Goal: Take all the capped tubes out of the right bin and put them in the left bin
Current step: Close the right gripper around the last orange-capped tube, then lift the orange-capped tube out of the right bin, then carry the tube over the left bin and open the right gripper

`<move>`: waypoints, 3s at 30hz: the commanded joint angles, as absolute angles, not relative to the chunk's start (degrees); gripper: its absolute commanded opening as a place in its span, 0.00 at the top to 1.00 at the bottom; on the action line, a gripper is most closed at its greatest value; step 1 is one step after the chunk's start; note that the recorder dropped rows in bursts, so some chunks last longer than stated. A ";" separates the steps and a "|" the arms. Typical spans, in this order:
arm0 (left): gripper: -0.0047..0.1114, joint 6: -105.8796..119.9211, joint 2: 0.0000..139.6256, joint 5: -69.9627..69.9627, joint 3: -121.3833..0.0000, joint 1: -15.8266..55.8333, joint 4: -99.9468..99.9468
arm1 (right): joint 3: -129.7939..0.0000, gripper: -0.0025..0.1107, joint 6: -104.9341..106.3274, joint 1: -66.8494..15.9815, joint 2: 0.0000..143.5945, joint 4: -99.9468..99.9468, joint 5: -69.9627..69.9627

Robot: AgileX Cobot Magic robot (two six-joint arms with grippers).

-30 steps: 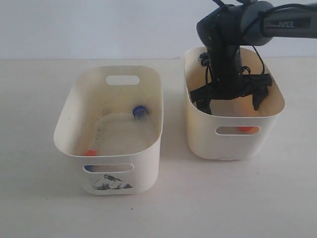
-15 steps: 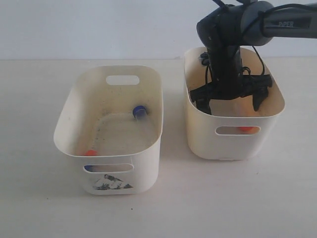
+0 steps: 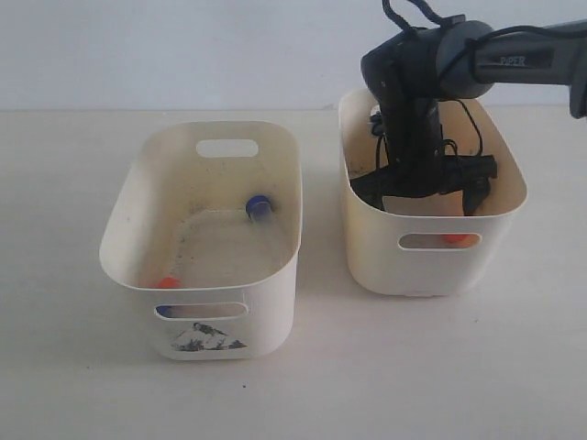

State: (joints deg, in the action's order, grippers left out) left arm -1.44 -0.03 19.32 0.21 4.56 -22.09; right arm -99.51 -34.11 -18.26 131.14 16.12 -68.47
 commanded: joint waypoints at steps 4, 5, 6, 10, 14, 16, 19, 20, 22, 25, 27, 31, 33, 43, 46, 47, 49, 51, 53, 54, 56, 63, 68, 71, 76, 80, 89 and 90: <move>0.92 -1.98 0.00 19.26 0.00 4.87 -21.93 | -98.45 0.19 -34.45 -17.65 134.46 11.70 -69.96; 0.92 -1.98 0.00 19.26 0.00 4.87 -21.93 | -98.45 0.32 -34.49 -17.65 134.46 10.99 -69.96; 0.92 -1.98 0.00 19.26 0.00 4.87 -21.93 | -98.45 0.42 -34.49 -17.65 134.46 10.99 -69.96; 0.92 -1.98 0.00 19.26 0.00 4.87 -21.93 | -98.45 0.83 -34.47 -17.65 134.46 11.11 -69.96; 0.92 -1.98 0.00 19.26 0.00 4.87 -21.93 | -98.45 0.98 -34.09 -17.65 134.46 11.24 -69.96; 0.92 -1.98 0.00 19.26 0.00 4.87 -21.93 | -98.45 0.98 -32.10 -17.65 134.46 11.24 -69.96; 0.92 -1.98 0.00 19.26 0.00 4.87 -21.93 | -98.45 0.98 -31.31 -17.65 134.46 11.24 -69.96; 0.92 -1.98 0.00 19.26 0.00 4.87 -21.93 | -98.45 0.98 -30.42 -17.65 134.46 11.24 -69.96; 0.92 -1.98 0.00 19.26 0.00 4.87 -21.93 | -98.45 0.98 -29.05 -17.65 134.05 11.24 -69.96; 0.92 -1.98 0.00 19.26 0.00 4.87 -21.93 | -98.45 0.98 -27.73 -17.65 132.36 11.24 -69.96; 0.92 -1.98 0.00 19.26 0.00 4.87 -21.93 | -98.45 0.98 -27.31 -17.65 130.49 11.13 -69.96; 0.92 -1.98 0.00 19.26 0.00 4.87 -21.93 | -98.45 0.98 -25.78 -17.65 126.39 10.67 -69.96; 0.92 -1.98 0.00 19.26 0.00 4.87 -21.93 | -98.45 0.98 -24.74 -17.65 124.23 9.88 -69.96; 0.92 -1.98 0.00 19.26 0.00 4.87 -21.93 | -98.45 0.98 -20.57 -17.65 114.67 7.55 -69.96; 0.92 -1.98 0.00 19.26 0.00 4.87 -21.93 | -98.45 0.98 -19.28 -17.75 111.74 6.35 -69.96; 0.92 -1.98 0.00 19.26 0.00 4.87 -21.93 | -98.45 0.98 -18.92 -17.75 110.76 5.89 -69.96; 0.92 -1.98 0.00 19.26 0.00 4.87 -21.93 | -98.45 0.98 -17.83 -17.75 109.09 4.50 -69.96; 0.92 -1.98 0.00 19.26 0.00 4.87 -21.93 | -98.45 0.98 -15.84 -17.75 107.41 1.60 -69.96; 0.92 -1.98 0.00 19.26 0.00 4.87 -21.93 | -98.45 0.98 -13.20 -17.75 105.89 -3.12 -69.96; 0.92 -1.98 0.00 19.26 0.00 4.87 -21.93 | -98.45 0.98 -11.66 -17.87 105.41 -5.72 -69.96; 0.92 -1.98 0.00 19.26 0.00 4.87 -21.93 | -98.45 0.98 -8.30 -18.47 104.44 -11.60 -69.96; 0.92 -1.98 0.00 19.26 0.00 4.87 -21.93 | -98.45 0.98 -2.86 -27.98 103.53 -14.59 -69.96; 0.92 -1.98 0.00 19.26 0.00 4.87 -21.93 | -98.45 0.98 4.31 -34.64 103.53 -14.48 -66.73; 0.92 -1.98 0.00 19.26 0.00 4.87 -21.93 | -98.45 0.98 4.96 -34.96 103.53 -14.48 -61.92; 0.92 -1.98 0.00 19.26 0.00 4.87 -21.93 | -98.45 0.66 9.49 -34.96 103.53 -14.48 -60.34; 0.92 -1.98 0.00 19.26 0.00 4.87 -21.93 | -98.45 0.68 7.73 -34.96 103.53 -14.48 -59.80; 0.92 -1.98 0.00 19.26 0.00 4.87 -21.93 | -98.45 0.97 8.02 -34.96 103.53 -11.35 -59.80; 0.92 -1.98 0.00 19.26 0.00 4.87 -21.93 | -98.45 0.97 8.02 -34.96 103.53 -10.55 -59.96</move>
